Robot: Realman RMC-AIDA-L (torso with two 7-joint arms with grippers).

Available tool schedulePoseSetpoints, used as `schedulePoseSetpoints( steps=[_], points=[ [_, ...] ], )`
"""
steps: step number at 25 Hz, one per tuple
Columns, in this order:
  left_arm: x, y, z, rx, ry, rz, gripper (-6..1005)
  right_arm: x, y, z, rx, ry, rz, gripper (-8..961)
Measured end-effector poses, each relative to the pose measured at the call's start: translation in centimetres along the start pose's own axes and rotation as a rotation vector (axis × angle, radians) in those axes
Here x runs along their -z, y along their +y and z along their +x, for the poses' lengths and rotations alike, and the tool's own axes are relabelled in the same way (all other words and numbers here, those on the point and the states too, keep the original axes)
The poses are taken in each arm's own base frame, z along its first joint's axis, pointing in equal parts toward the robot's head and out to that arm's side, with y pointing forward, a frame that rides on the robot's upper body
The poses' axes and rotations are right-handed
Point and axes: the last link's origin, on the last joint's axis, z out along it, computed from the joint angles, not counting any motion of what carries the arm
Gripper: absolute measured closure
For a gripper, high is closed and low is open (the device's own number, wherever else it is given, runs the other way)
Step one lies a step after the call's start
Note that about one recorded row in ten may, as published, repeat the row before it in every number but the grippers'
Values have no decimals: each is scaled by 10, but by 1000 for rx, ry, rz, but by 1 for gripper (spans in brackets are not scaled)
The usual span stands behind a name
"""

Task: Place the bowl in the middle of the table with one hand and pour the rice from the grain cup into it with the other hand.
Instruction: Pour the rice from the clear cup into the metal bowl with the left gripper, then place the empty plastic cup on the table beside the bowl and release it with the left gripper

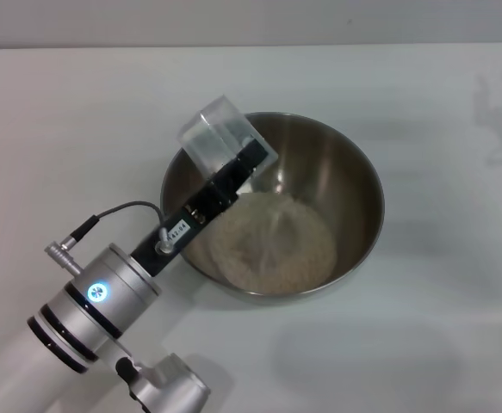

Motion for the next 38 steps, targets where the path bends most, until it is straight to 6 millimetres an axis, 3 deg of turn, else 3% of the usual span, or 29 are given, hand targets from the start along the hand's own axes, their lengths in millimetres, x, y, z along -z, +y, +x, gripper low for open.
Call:
schedulePoseSetpoints(
  steps=[12, 14, 17, 18, 19, 20, 22, 23, 26, 31, 32, 38],
  points=[
    [-1, 3, 3, -13, 20, -21, 927, -1, 4, 1, -5, 8, -10, 542],
    [-4, -4, -2, 180, -37, 7, 924, -1, 4, 2, -6, 8, -11, 541],
    [-5, -6, -4, 252, -59, 20, 921, -2, 5, 1, -9, 6, -13, 540],
    [-9, -12, -15, 536, -141, 72, 920, -3, 5, 1, -11, 5, -15, 539],
    [-9, -13, -20, 642, -171, 95, 919, -3, 6, 1, -12, 5, -15, 539],
    [-7, -14, -33, 867, -231, 150, 918, -4, 6, 1, -13, 5, -16, 538],
    [-7, -14, -33, 867, -231, 150, 916, -4, 6, 1, -14, 5, -16, 537],
    [-4, -10, -47, 1099, -307, 203, 915, -4, 6, 1, -15, 5, -17, 537],
    [6, 13, -68, 1466, -481, 236, 911, -4, 6, 1, -15, 4, -17, 535],
    [15, 39, -76, 1655, -604, 190, 906, -4, 7, 1, -19, 2, -17, 533],
    [21, 53, -78, 1754, -658, 155, 905, -4, 7, 1, -19, 2, -17, 532],
    [29, 73, -82, 1861, -790, 105, 898, -5, 8, 0, -23, -1, -18, 530]
  ],
)
